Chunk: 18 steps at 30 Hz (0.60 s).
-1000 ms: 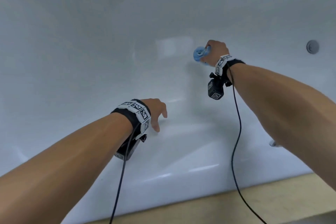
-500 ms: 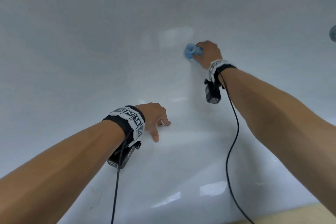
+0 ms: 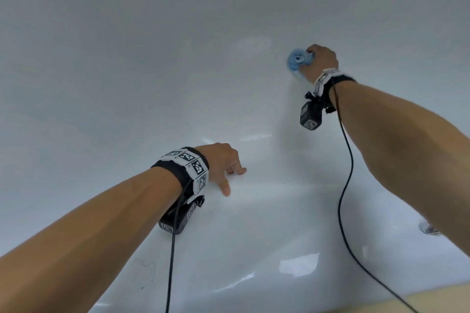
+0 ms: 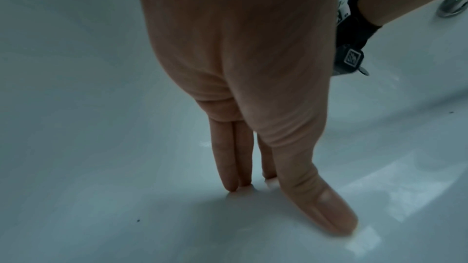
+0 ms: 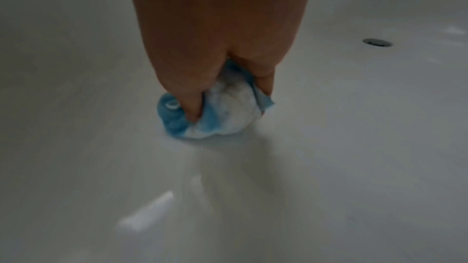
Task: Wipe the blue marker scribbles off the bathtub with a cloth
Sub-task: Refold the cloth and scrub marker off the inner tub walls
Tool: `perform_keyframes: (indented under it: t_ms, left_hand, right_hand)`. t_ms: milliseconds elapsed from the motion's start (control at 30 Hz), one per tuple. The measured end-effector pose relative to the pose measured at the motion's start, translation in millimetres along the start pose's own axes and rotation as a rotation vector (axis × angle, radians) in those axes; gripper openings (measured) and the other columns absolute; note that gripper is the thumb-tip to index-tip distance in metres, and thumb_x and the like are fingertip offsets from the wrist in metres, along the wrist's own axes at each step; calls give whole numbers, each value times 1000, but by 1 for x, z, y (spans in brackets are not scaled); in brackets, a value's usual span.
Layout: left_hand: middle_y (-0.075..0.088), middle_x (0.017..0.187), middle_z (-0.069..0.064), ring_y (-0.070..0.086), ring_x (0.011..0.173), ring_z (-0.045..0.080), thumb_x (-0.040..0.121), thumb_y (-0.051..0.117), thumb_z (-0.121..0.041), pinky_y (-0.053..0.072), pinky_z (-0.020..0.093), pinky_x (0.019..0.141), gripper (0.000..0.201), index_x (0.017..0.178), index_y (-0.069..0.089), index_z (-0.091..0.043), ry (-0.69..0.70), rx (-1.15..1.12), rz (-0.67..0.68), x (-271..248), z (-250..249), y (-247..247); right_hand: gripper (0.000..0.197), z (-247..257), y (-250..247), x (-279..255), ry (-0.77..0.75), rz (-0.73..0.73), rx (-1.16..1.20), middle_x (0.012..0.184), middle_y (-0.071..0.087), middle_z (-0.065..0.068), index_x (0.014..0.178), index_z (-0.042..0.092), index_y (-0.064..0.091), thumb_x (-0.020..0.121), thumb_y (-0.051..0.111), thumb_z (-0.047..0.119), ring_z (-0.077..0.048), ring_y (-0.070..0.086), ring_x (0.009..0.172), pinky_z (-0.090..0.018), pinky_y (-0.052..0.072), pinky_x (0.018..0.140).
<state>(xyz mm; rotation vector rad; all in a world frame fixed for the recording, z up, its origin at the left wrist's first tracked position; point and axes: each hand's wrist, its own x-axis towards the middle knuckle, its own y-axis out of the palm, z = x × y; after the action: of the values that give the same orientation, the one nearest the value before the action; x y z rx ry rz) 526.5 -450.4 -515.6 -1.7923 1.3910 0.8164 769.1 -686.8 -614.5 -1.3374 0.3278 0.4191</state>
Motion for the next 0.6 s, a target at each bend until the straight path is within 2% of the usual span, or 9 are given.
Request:
perform_keyframes:
  t_ms: [67,133,233,267,300,367,467,533,600]
  left_hand:
    - [65,129,-1,61,103,13,75,85,-35,45,23,89,75,143,53,-29,1,-2,-1,0,1,1]
    - [65,130,-1,61,103,13,75,85,-34,44,22,88,75,143,52,-29,3,-12,0,0,-1,0]
    - [64,131,1,62,104,15,77,84,-33,44,21,89,76,145,51,-28,9,-22,0,-3,-2,1]
    - [64,131,1,60,100,14,77,84,-34,44,21,88,76,145,50,-28,12,-23,1,-4,-1,1]
    - [64,130,1,58,95,12,78,83,-34,43,20,86,76,146,49,-28,17,-20,-2,-4,-1,2]
    - [65,128,0,53,89,9,78,83,-34,41,18,82,75,145,50,-28,29,-6,-10,-3,0,1]
    - [66,125,1,55,89,10,76,84,-35,41,18,80,74,143,53,-27,45,-6,-1,1,3,0]
    - [66,125,1,60,95,13,76,84,-36,45,20,84,74,142,54,-26,48,21,6,3,4,0]
    - [66,125,2,63,103,15,75,84,-36,49,23,89,74,142,54,-26,46,6,3,3,5,1]
  right_hand:
    - [45,11,18,-24,-97,57,24,125,65,-18,126,9,65,86,68,31,-37,61,115,-39,49,97]
    - [54,31,36,-56,-319,204,28,130,63,-14,131,15,64,83,75,37,-33,59,121,-37,44,103]
    - [47,62,56,-86,-723,590,-242,126,62,-3,133,24,63,89,71,37,-25,59,114,-33,43,92]
    - [46,70,56,-86,-809,679,-337,126,60,0,134,26,61,90,69,36,-24,58,114,-31,42,89]
    - [46,76,52,-77,-854,700,-393,128,59,2,135,29,60,91,69,36,-23,57,117,-32,42,90]
    - [47,85,39,-47,-780,525,-375,135,56,0,137,30,59,91,69,33,-26,54,125,-35,42,99]
    - [42,83,17,-2,-426,122,-177,135,56,-11,136,22,59,94,61,24,-36,54,124,-40,44,102]
    - [43,83,24,4,-283,23,-75,131,56,-12,136,19,58,93,59,19,-37,56,119,-40,48,96]
    - [45,86,39,-10,-312,26,-63,130,56,-12,136,21,58,91,58,16,-39,57,116,-43,51,93]
